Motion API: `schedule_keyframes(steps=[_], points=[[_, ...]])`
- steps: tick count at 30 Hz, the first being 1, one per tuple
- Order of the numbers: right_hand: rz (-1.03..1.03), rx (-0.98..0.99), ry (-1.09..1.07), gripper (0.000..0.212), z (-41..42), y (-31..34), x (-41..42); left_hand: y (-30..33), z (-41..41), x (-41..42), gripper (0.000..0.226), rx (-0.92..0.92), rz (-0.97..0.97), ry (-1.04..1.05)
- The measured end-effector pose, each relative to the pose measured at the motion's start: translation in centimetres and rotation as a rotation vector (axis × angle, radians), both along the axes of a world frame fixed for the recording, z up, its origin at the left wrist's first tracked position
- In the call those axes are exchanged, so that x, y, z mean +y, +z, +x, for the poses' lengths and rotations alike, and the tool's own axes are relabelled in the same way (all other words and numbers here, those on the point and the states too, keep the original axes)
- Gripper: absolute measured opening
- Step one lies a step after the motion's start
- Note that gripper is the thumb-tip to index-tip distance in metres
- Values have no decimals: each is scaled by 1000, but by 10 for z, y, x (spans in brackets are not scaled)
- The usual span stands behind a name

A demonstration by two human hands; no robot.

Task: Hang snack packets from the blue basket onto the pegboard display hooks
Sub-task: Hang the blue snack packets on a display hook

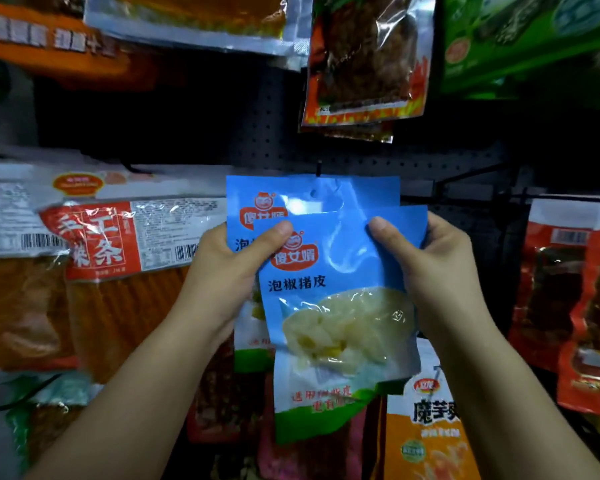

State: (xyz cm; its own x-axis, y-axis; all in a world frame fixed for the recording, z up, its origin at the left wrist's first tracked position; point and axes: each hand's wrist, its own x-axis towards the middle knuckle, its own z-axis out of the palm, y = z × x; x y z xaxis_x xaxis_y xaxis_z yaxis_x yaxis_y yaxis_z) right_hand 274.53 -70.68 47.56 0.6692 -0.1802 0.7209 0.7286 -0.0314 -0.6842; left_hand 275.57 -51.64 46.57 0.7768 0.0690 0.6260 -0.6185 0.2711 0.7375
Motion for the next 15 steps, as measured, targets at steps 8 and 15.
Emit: schedule_keyframes(steps=[8,15], points=[[-24,-204,-38,6,-4,13,10,24,4,1,10,-208,-66,192],[37,-164,28,3,0,19,8,43,5,1,18,-203,-54,186]])
